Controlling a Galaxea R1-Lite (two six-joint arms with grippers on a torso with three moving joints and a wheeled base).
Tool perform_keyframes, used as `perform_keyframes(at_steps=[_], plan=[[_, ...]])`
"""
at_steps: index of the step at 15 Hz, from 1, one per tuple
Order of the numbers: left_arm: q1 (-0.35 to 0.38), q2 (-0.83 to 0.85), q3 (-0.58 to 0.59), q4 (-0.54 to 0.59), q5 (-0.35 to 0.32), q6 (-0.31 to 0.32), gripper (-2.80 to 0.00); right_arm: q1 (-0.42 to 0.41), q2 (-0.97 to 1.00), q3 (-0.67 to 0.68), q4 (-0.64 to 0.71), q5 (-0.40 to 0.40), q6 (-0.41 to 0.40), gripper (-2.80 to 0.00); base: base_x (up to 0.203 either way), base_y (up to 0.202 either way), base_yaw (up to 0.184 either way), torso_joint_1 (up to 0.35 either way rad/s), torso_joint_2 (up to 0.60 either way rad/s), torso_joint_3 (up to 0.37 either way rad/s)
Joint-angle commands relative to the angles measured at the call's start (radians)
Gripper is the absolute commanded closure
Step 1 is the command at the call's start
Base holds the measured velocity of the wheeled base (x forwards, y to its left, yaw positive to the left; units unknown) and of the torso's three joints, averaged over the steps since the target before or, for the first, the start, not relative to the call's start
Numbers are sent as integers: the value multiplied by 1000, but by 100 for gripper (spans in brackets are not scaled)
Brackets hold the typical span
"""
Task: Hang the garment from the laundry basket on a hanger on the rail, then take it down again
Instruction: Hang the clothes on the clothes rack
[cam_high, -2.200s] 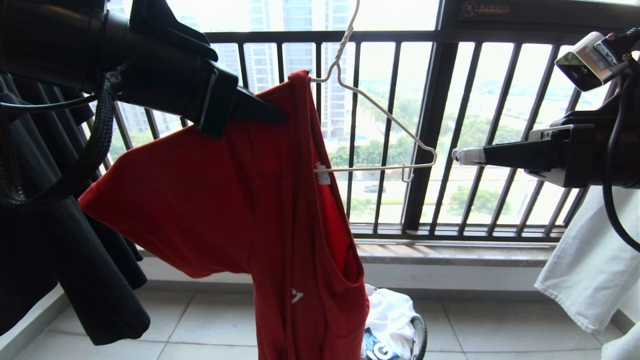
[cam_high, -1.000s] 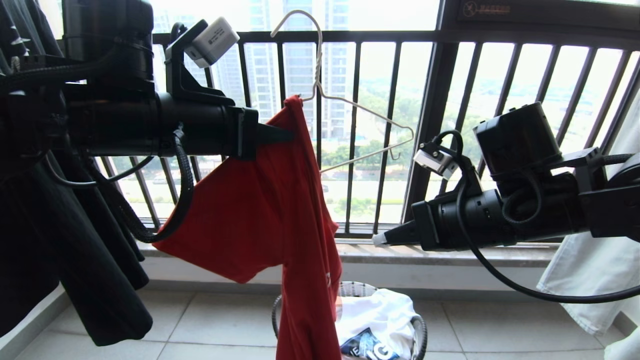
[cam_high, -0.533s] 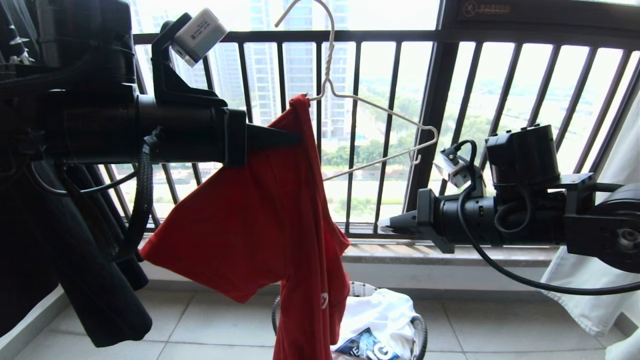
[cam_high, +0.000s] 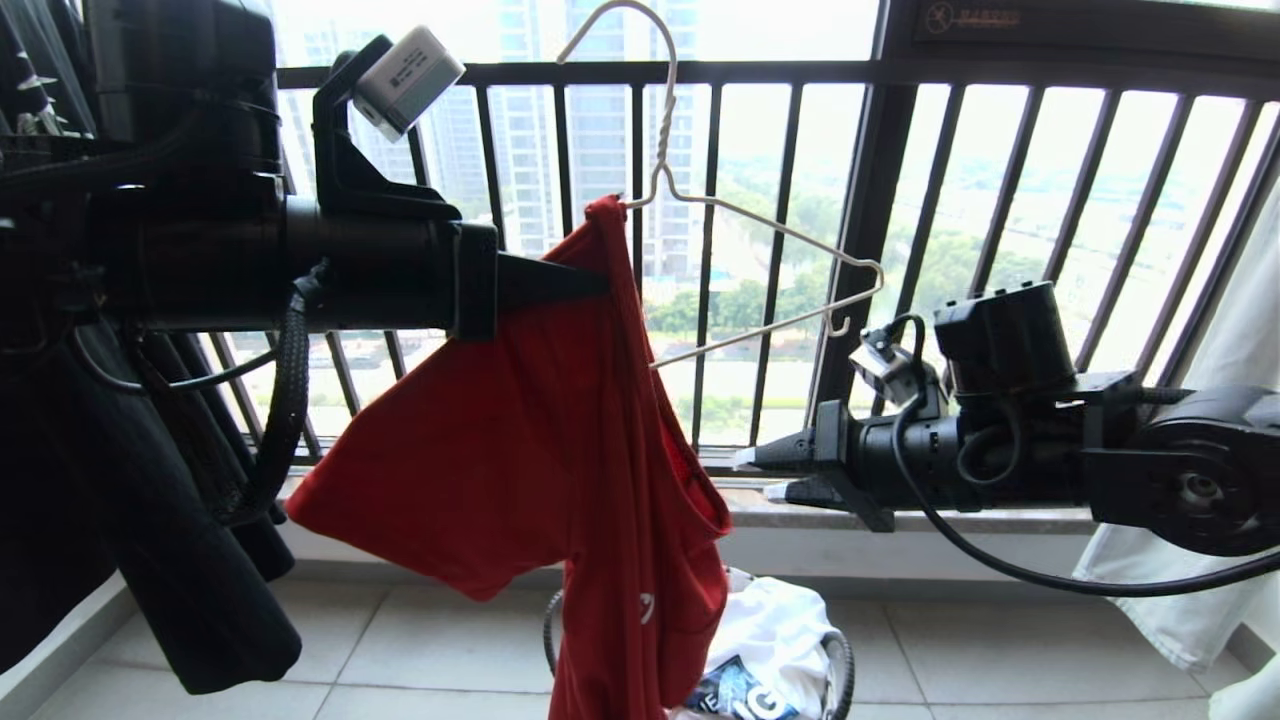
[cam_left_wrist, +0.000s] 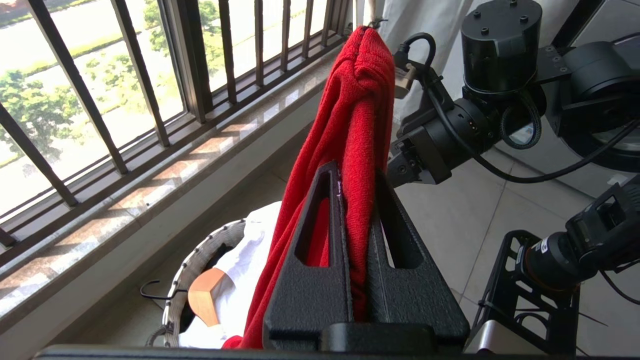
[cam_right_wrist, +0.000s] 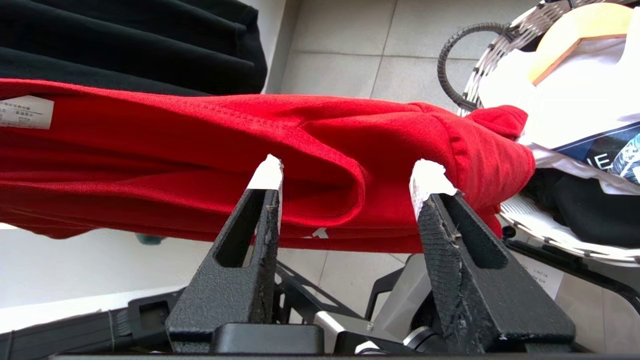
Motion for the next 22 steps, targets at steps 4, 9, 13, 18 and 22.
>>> perform_keyframes(at_steps=[4,9,13,18,22], plan=[[-1,-20,5,0,-5,-1,0,93,111,-11,-43,-12,5,-280,0,0,0,0,0,0],[-4,-27,18,-8,-5,0,0,104,157,-64,-48,-87,14,-280,0,0,0,0,0,0],[-4,-29,23,-17,-5,0,0,99,158,-65,-48,-99,14,-280,0,0,0,0,0,0],[-4,-38,26,-17,-5,0,0,68,157,-82,-45,-151,10,-280,0,0,0,0,0,0],[-2,-38,26,-17,-4,0,0,68,158,-77,-41,-153,8,0,0,0,0,0,0,0]])
